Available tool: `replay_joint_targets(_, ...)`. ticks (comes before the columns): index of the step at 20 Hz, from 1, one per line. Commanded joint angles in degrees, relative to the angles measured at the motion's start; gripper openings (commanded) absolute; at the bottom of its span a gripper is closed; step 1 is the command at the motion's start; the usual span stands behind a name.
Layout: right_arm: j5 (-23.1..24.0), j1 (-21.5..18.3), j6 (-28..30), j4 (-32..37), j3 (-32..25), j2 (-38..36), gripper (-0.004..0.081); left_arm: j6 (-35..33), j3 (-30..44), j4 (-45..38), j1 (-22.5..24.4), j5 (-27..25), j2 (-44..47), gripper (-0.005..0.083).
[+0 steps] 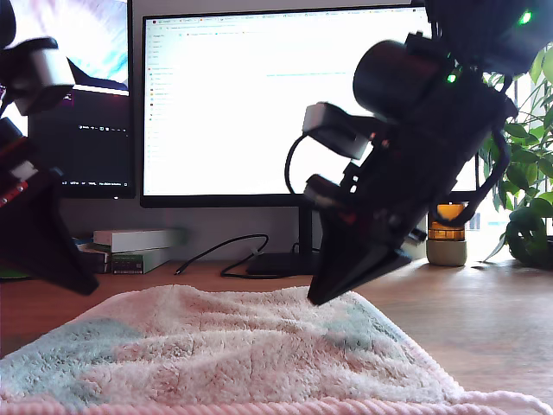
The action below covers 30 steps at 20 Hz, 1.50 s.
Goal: Fold the tea towel to a neat square and place it to the right
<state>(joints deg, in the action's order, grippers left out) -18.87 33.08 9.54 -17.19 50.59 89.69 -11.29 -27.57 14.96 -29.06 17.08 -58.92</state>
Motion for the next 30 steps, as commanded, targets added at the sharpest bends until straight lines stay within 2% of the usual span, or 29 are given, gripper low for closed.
replay_joint_targets(1, 1.42, 0.13, 1.22, -1.2, 0.35, -3.58, -0.0012, -3.08, -0.04, 1.51, 0.0, 1.05, 2.27, -0.0023)
replay_joint_targets(5, 1.7, 0.31, 4.66, -5.7, 0.28, -8.9, -0.0012, -12.96, -0.04, 11.08, -0.37, 3.89, 5.29, -0.0023)
replay_joint_targets(7, 2.01, 0.81, 9.38, -10.03, 0.17, -11.47, -0.0012, -19.67, -0.04, 15.56, -1.84, 3.52, 6.23, -0.0023)
replay_joint_targets(9, 4.79, 2.38, 14.58, -15.23, 0.04, -14.56, -0.0012, -24.85, -0.35, 21.11, -3.82, 1.86, 6.54, -0.0023)
replay_joint_targets(12, 10.56, 6.95, 18.99, -21.4, -0.15, -18.64, -0.0012, -30.21, -0.39, 26.58, -6.91, -0.7, 6.43, -0.0022)
replay_joint_targets(14, 13.07, 10.6, 18.56, -23.82, -0.72, -20.02, -0.0012, -30.75, -0.39, 26.67, -7.63, -1.68, 6.43, 0.0028)
replay_joint_targets(15, 13.77, 12.61, 18.08, -25.2, -1.42, -20.44, -0.0012, -30.8, -0.39, 26.58, -7.63, -1.7, 6.4, 0.0107)
replay_joint_targets(17, 19.06, 17.42, 15.89, -25.68, -4.66, -21.51, -0.0013, -30.84, -0.39, 25.66, -7.54, -2.58, 6.25, 0.0293)
replay_joint_targets(18, 21.75, 19.74, 13.29, -25.38, -6.6, -22.23, -0.0012, -30.82, -0.39, 25.03, -7.54, -3.15, 5.97, 0.0312)
replay_joint_targets(23, 32.5, 29.48, 3.23, -16.81, -13.66, -30.12, -0.0012, -31.21, -0.37, 21.35, -7.54, -4.35, 2.12, 0.0312)
replay_joint_targets(26, 42.36, 33.92, 2.84, -13.99, -14.4, -35.87, -0.0012, -31.95, -0.37, 20.63, -7.56, -4.44, -0.83, 0.0312)
replay_joint_targets(29, 46.51, 36.79, 2.36, -13.79, -14.6, -41.38, -0.0013, -32.96, -0.37, 20.22, -7.54, -4.55, -2.69, 0.0312)
replay_joint_targets(30, 46.56, 37.05, 1.7, -14.05, -14.6, -42.4, -0.0012, -33.77, -0.37, 19.96, -7.54, -4.55, -3.21, 0.0312)
